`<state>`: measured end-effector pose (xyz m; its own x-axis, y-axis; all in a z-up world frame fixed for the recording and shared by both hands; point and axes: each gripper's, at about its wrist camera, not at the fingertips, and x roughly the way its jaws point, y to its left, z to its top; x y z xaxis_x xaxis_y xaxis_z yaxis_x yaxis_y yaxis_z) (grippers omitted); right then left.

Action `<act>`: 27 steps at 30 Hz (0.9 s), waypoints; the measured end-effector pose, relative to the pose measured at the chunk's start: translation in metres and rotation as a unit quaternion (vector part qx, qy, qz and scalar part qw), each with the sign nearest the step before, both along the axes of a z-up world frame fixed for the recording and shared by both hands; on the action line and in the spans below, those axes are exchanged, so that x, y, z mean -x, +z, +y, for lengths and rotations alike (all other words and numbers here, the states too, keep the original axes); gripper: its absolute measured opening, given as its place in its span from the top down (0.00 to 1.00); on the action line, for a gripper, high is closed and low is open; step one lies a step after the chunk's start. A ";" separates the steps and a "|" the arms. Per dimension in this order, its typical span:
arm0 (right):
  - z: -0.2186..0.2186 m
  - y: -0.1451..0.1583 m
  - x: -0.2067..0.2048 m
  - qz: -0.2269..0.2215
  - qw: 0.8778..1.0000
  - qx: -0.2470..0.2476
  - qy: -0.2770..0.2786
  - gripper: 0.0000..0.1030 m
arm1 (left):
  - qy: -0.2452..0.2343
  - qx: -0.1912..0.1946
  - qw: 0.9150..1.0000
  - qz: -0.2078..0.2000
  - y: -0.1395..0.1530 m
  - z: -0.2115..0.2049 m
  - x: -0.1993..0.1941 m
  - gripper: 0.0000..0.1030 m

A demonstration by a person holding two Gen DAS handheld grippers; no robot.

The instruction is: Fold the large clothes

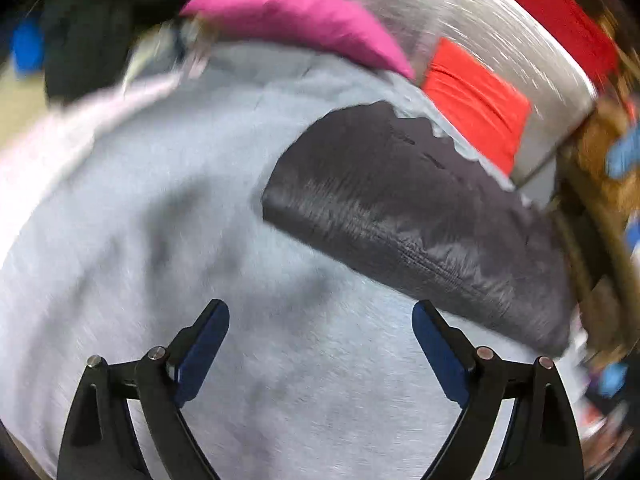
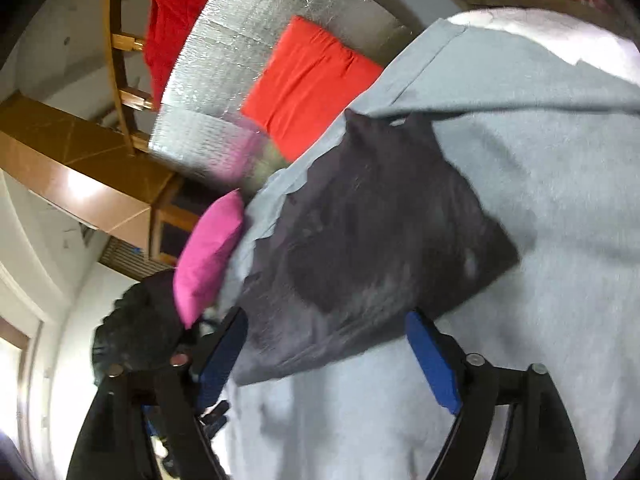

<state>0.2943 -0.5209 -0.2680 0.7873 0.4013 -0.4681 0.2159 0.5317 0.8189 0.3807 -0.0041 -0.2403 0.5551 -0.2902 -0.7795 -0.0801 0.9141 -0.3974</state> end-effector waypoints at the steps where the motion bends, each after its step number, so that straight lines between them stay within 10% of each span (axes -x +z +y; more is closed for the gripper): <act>1: 0.003 -0.003 0.001 0.006 1.000 -0.004 0.004 0.17 | 0.008 0.043 0.999 0.009 -0.004 0.005 -0.004 0.10; 13: -0.017 -0.074 -0.028 0.079 0.992 -0.081 -0.048 0.17 | 0.053 0.148 0.987 0.007 -0.043 0.000 -0.068 0.10; 27: -0.051 -0.084 -0.081 0.013 0.995 -0.052 -0.088 0.15 | 0.072 0.197 0.977 -0.022 -0.051 -0.004 -0.104 0.10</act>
<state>0.3757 -0.5721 -0.3516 0.8381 0.3052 -0.4522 0.3202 0.3958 0.8607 0.4844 -0.0080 -0.2915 0.6425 -0.4796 -0.5976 -0.1719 0.6698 -0.7224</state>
